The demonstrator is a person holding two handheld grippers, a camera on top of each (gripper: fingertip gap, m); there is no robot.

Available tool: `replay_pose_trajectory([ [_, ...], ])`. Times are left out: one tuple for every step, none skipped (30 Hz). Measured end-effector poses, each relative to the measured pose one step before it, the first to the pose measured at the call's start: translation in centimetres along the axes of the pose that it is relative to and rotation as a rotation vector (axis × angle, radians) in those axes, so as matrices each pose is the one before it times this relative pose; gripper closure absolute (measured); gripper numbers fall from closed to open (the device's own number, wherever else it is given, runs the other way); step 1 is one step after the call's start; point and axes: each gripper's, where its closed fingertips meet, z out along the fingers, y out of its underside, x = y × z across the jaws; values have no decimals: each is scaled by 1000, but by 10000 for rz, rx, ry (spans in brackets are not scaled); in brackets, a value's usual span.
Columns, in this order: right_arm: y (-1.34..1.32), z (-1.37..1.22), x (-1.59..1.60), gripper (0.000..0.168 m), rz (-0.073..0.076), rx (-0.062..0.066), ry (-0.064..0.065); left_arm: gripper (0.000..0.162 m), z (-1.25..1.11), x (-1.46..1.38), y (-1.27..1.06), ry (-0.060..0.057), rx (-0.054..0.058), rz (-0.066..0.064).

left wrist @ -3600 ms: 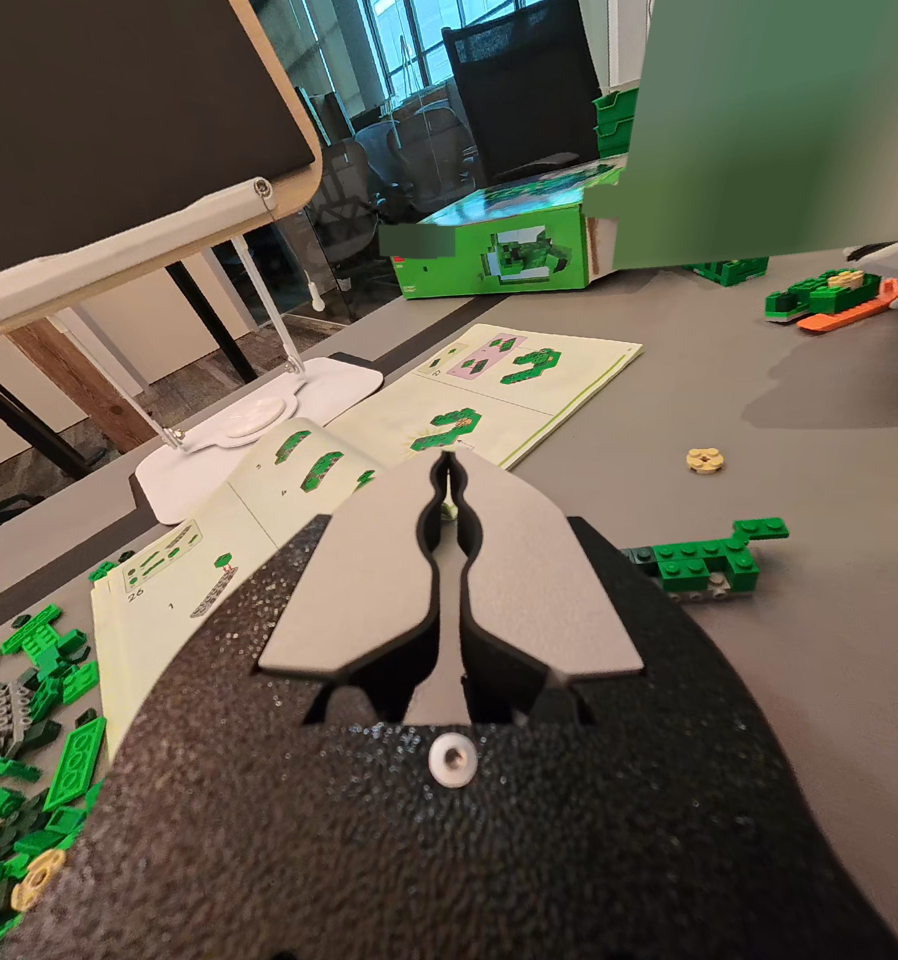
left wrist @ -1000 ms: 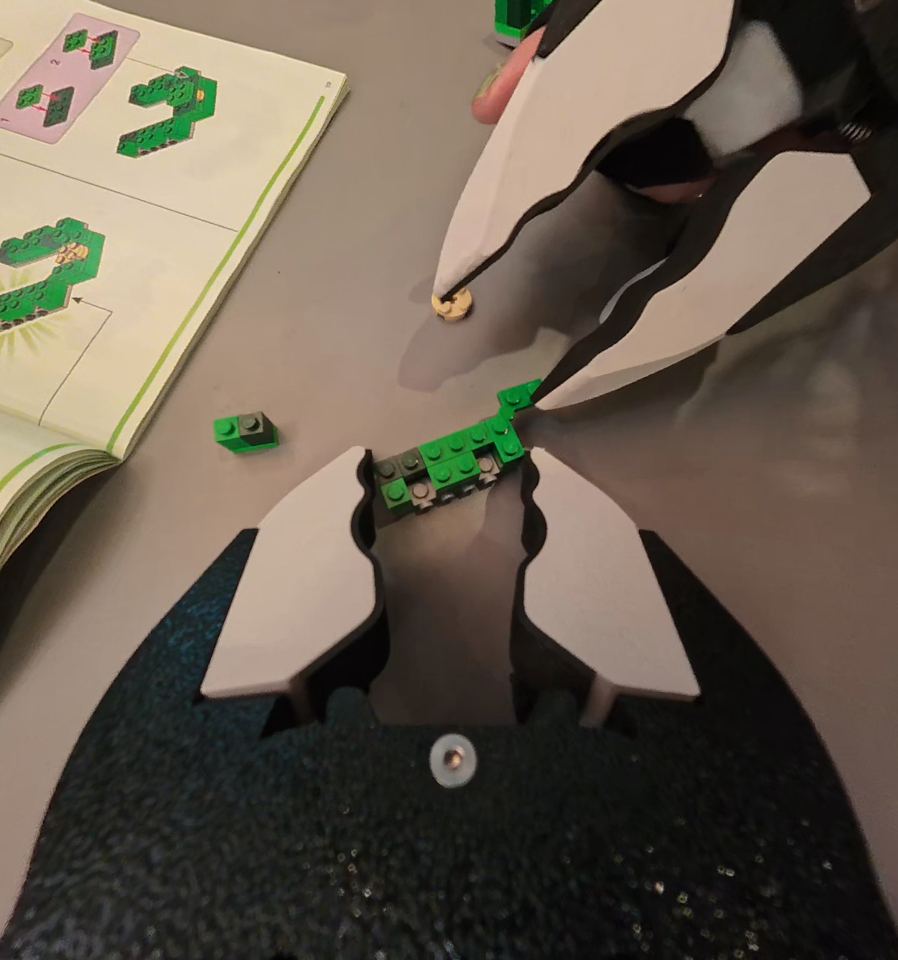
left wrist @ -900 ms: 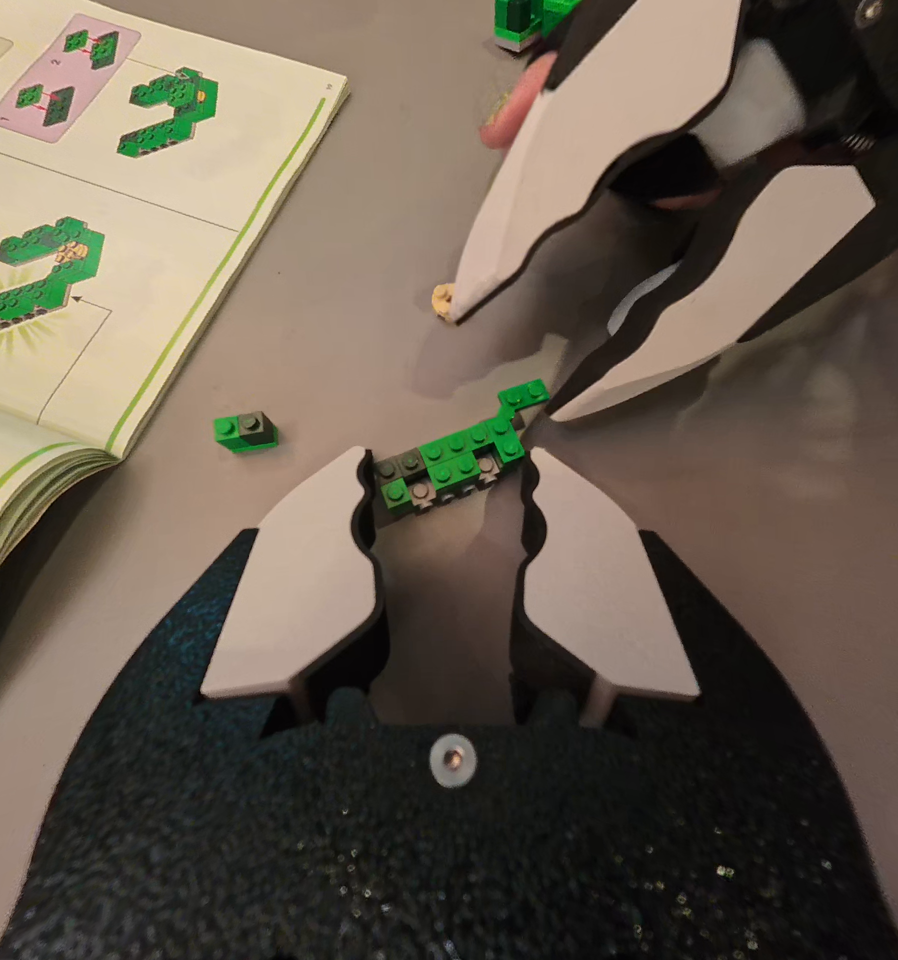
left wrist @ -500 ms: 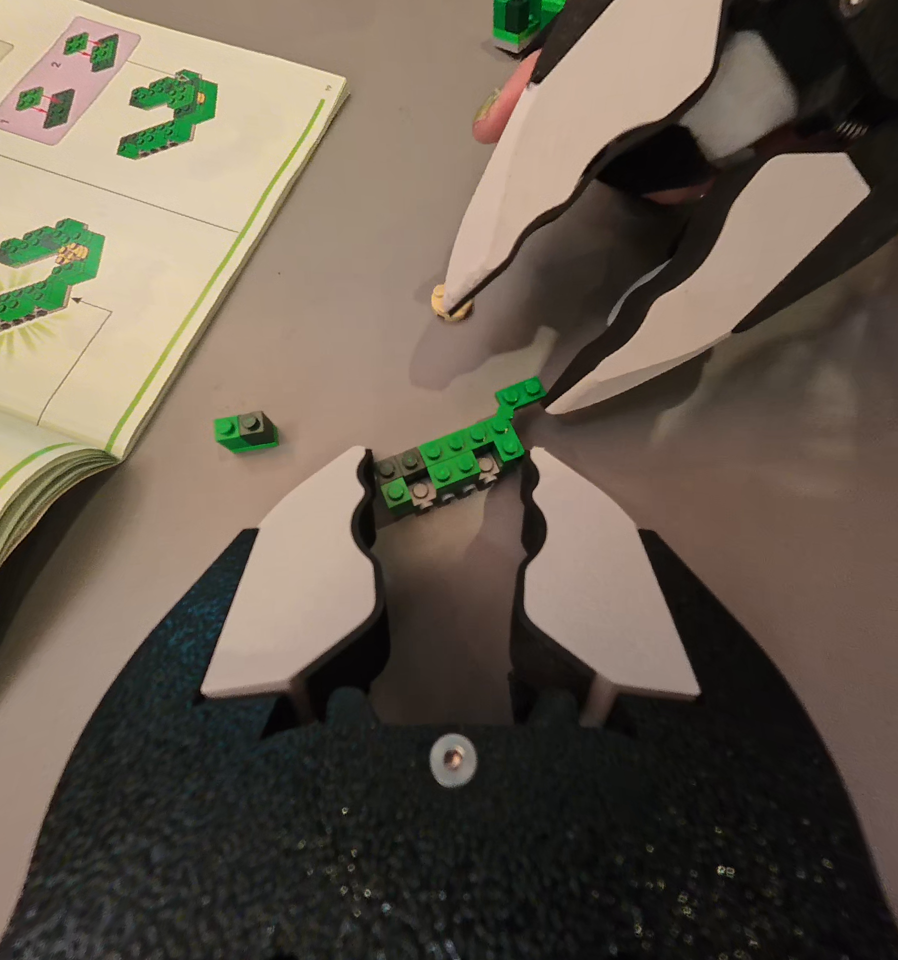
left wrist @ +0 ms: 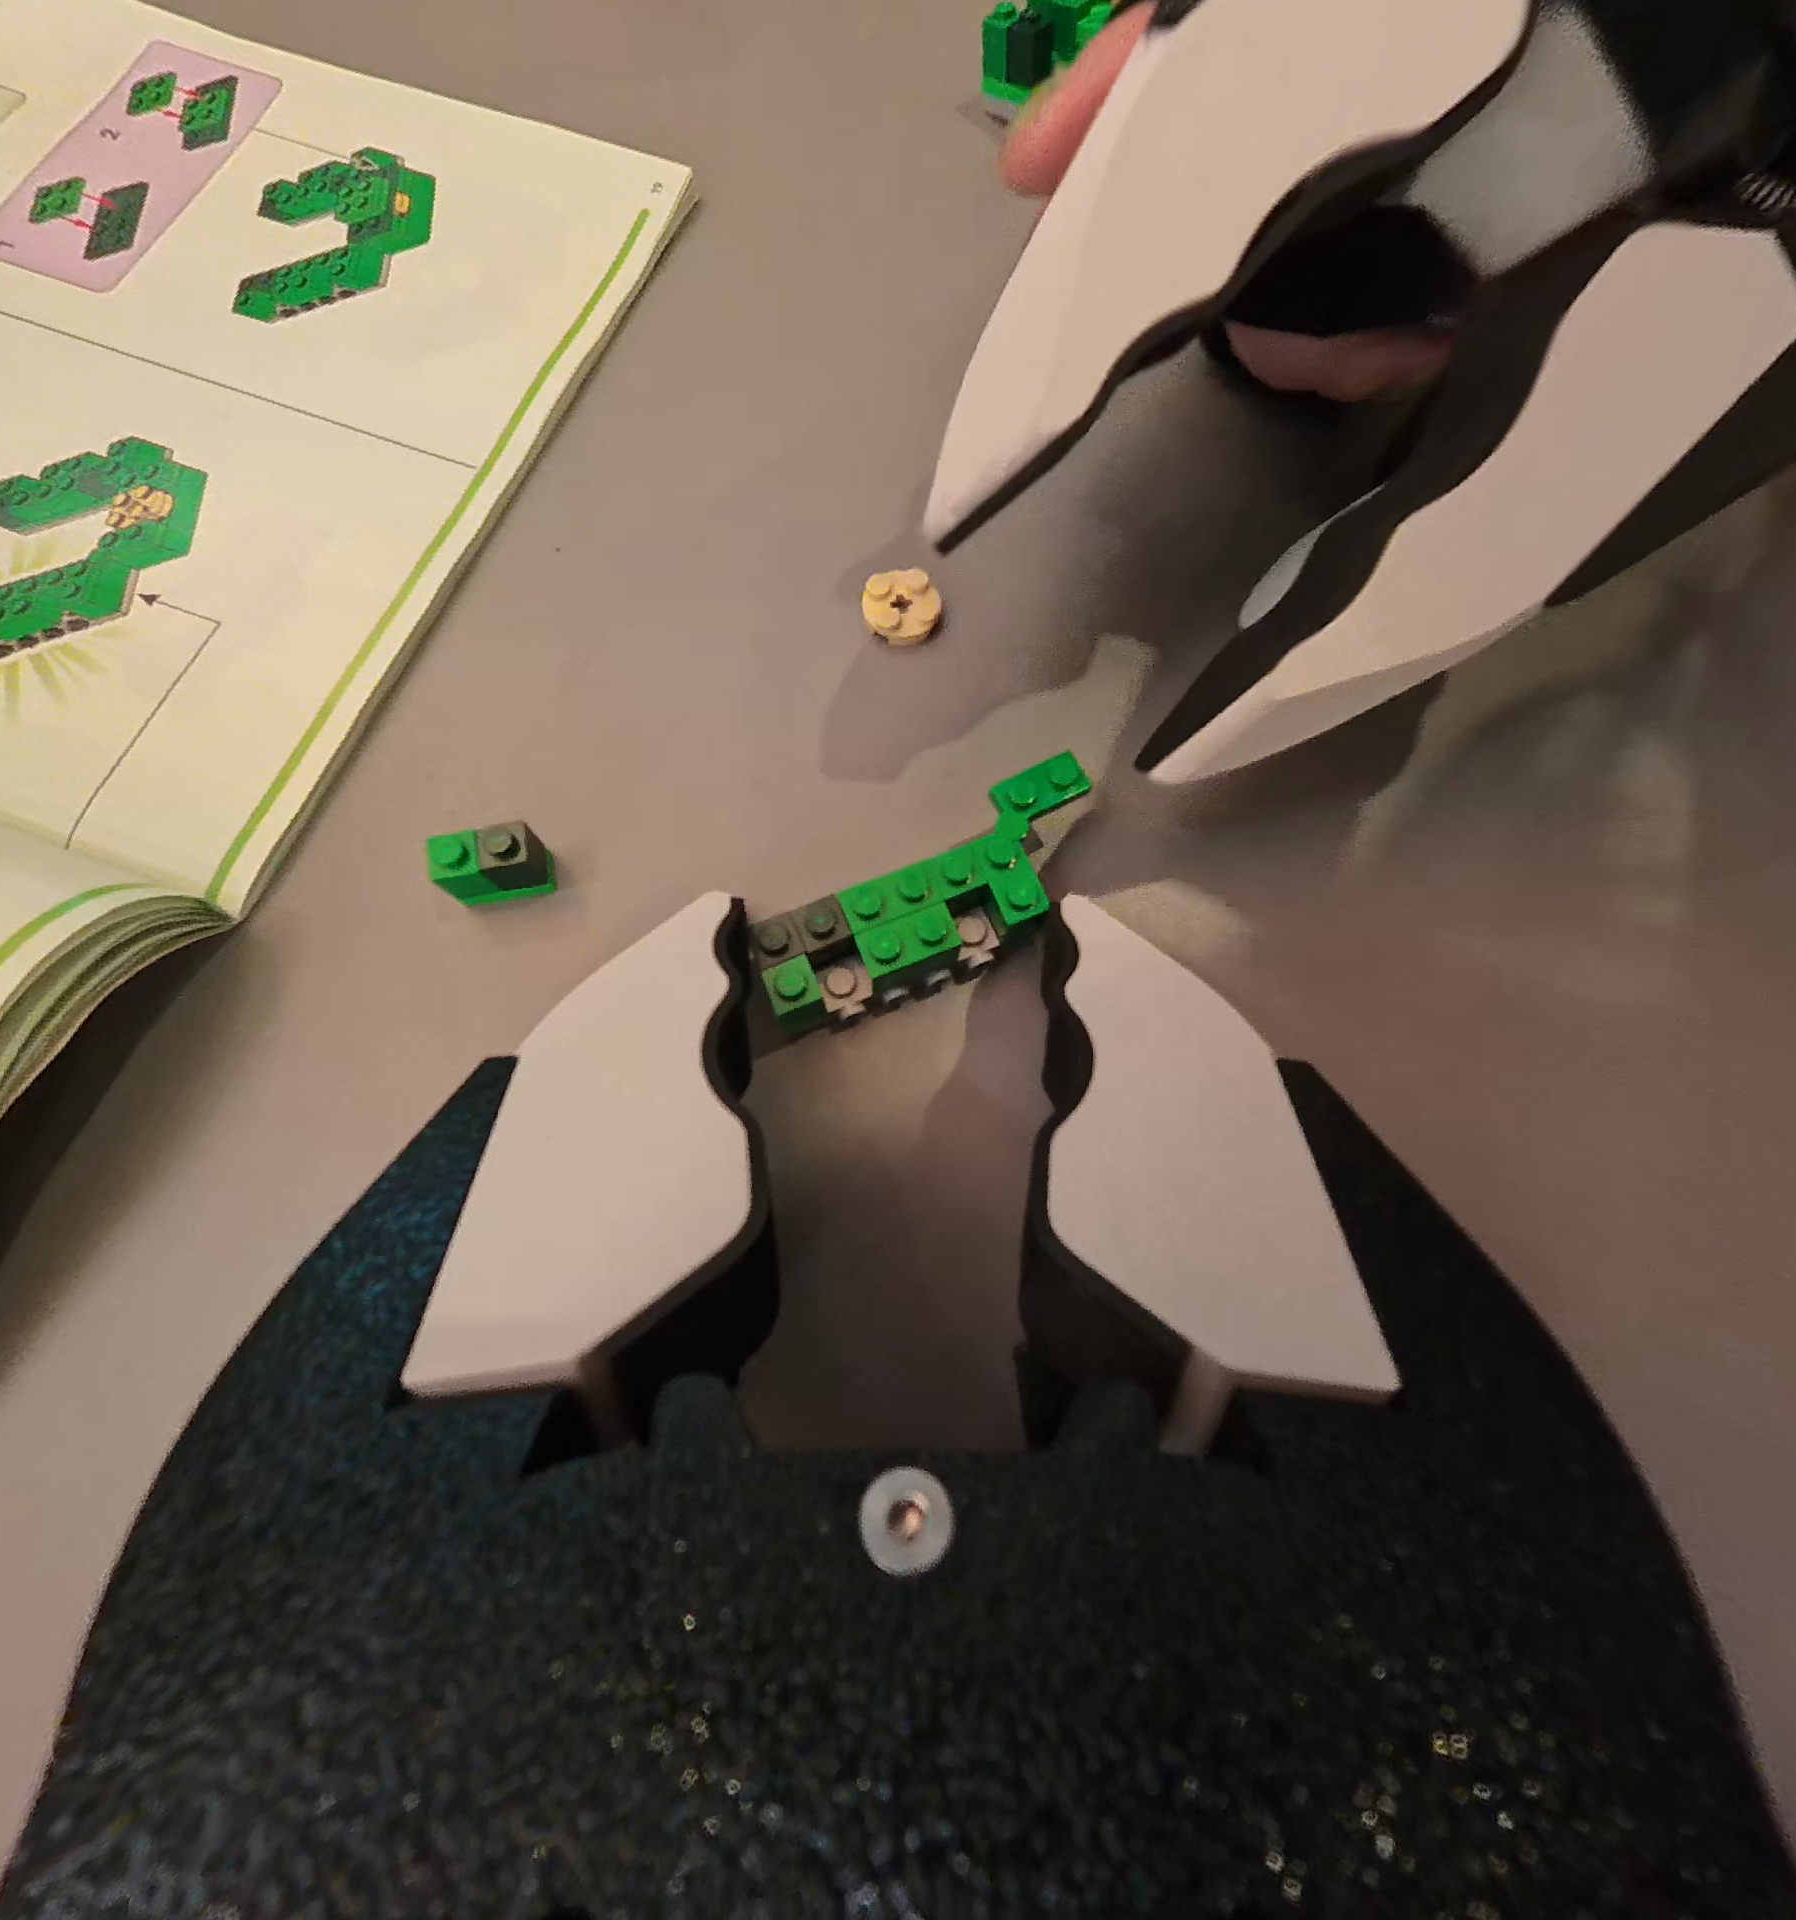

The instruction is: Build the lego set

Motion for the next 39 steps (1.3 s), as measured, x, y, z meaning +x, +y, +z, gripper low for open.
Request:
replay_pose_trajectory([
  [-316, -266, 167, 127, -50, 294, 172, 108, 6, 2, -7, 5, 2, -4],
  [-283, -227, 128, 128, -61, 258, 141, 108, -6, -2, 4, 3, 1, 0],
  [-189, -152, 106, 129, -46, 179, 113, 108, 0, 2, 1, 2, 0, 1],
  [-117, -73, 77, 129, -23, 103, 73, 108, -1, 0, -14, 5, 2, -2],
  [-33, -15, 66, 130, -1, 33, 39, 108, -1, 1, -2, 8, 2, -6],
  [17, 28, 4, 130, 13, -19, -19, 109, -6, 8, 4, 7, 1, -6],
  [40, 48, -26, 130, 15, -36, -45, 109, -2, -3, 0, 7, 1, -3],
  [34, 19, -24, 130, 4, -22, -26, 108, 5, 2, -2, 2, -2, 10],
  [-10, 5, -8, 131, -14, -1, 1, 108, 0, -4, 19, -5, -6, 27],
  [-7, -3, -9, 132, -30, 9, 11, 108, 0, 3, 6, -5, -6, 26],
  [-6, -1, -15, 132, -37, 2, 10, 108, 1, 9, 1, 0, -1, 9],
  [-13, 14, -34, 132, -48, 9, 0, 108, -1, -6, -1, 6, 1, -1],
  [-23, 1, -20, 133, -46, 19, 0, 108, -5, 4, 3, 6, 1, -3],
  [-12, 10, 3, 133, -23, 4, 14, 108, 5, -1, -6, 5, 1, -1],
  [3, 2, -8, 133, -9, 1, -1, 108, -6, 0, 4, 3, 1, -3],
  [-2, 5, -3, 133, 3, 5, -8, 108, 11, -4, 3, 3, 1, -2],
  [-5, 3, 8, 133, 10, 4, -6, 108, -5, 6, 5, 0, 0, 3],
  [2, -1, 11, 133, 9, -2, -4, 108, 5, -1, -3, -1, -1, 7],
  [11, 5, 4, 133, 0, -9, -4, 108, -6, -1, 6, -2, -2, 9],
  [12, 23, -31, 133, -16, -11, -12, 108, 0, 5, 3, -1, -3, 10],
  [18, 8, -26, 133, -32, -16, -10, 108, 6, 0, -5, -2, 0, 4],
  [19, 26, -44, 133, -43, -19, -2, 108, 0, 1, -1, 0, 1, 0],
  [17, 15, -43, 133, -55, -18, -1, 108, -6, -5, 5, 1, 0, 0],
  [27, 22, -67, 133, -69, -16, -14, 108, 6, 5, -5, 0, 0, 0],
  [21, 23, -64, 133, -74, -22, 0, 108, 0, -3, 0, -1, 0, 2],
  [27, 19, -56, 134, -75, -27, 6, 108, -1, -5, 1, -2, -1, 2],
  [30, 32, -74, 134, -76, -27, -5, 108, -5, 5, 5, -1, 0, 2],
  [29, 22, -68, 134, -72, -27, -9, 108, 6, 5, -5, -1, 0, 0],
  [29, 25, -56, 134, -64, -25, -3, 108, 4, -7, -4, 1, 0, 0],
  [21, 26, -47, 134, -56, -21, -1, 108, -6, -2, 4, 2, 1, -3],
  [21, 19, -58, 134, -51, -19, -7, 108, 1, 5, -1, 2, 1, -3],
  [12, 20, -48, 134, -46, -15, -7, 108, 0, 1, 0, 1, 0, 0],
  [11, 10, -32, 134, -39, -14, -1, 108, 0, -2, 1, -1, -1, 1],
  [25, 14, -31, 134, -33, -15, 0, 108, 0, -2, 1, -1, 0, 1],
  [10, 11, -22, 134, -28, -12, -5, 108, 0, 0, 0, 0, 0, 1],
  [16, 15, -29, 134, -24, -11, -4, 108, 0, -1, 0, 0, 0, 1],
  [7, 6, -27, 134, -21, -7, -5, 108, 0, -2, 1, -1, 0, 1],
  [8, 10, -14, 134, -16, -4, 1, 108, 0, -2, 0, -1, 0, 1],
  [2, 5, -9, 134, -11, -6, 4, 108, 6, 3, -5, -1, 0, 2],
])
